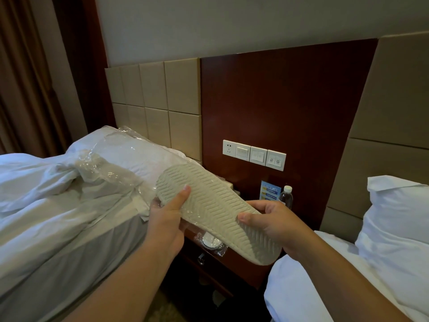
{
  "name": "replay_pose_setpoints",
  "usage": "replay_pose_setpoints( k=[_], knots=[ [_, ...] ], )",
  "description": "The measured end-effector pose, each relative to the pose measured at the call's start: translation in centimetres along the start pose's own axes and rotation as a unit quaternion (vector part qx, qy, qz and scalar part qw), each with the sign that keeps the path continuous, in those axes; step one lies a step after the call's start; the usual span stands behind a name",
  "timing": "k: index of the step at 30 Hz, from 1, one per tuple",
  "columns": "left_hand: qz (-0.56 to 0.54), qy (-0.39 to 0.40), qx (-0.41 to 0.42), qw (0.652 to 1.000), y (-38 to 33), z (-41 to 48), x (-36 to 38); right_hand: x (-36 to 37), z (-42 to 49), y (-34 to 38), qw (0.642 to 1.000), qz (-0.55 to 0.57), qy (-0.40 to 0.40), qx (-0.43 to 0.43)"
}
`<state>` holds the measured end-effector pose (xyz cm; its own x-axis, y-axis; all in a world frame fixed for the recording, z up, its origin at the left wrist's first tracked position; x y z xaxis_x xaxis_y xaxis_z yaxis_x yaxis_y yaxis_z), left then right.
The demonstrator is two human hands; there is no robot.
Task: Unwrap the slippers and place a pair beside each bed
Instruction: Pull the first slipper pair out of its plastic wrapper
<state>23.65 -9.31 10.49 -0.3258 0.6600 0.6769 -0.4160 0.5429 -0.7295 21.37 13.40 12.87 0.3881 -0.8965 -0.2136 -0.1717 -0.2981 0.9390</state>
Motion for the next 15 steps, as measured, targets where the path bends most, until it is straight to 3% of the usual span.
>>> replay_pose_setpoints(
  k=[5, 10, 15],
  knots=[
    [0.011, 0.030, -0.010, 0.999, 0.4, -0.2, -0.3, -0.2, 0.4, -0.9, 1.000, 0.008, -0.015, 0.011],
    [0.047, 0.048, -0.074, 0.995, 2.9, -1.6, -0.7, 0.2, 0.5, -0.9, 0.999, 0.042, -0.002, 0.011],
    [0.066, 0.039, -0.063, 0.995, 3.8, -0.8, -0.5, -0.1, 0.5, -2.1, 0.997, 0.067, 0.017, 0.032]
  ],
)
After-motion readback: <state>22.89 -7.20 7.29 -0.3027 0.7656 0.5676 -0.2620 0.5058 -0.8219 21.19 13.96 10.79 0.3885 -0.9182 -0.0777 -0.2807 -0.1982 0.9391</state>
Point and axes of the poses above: each hand's wrist, its own z-axis towards the middle knuckle, its own x-axis out of the palm, y = z × x, the point moved 2 cm from there along z, towards the middle knuckle, and after that the axes turned 12 degrees about x, right-handed, at the moved point
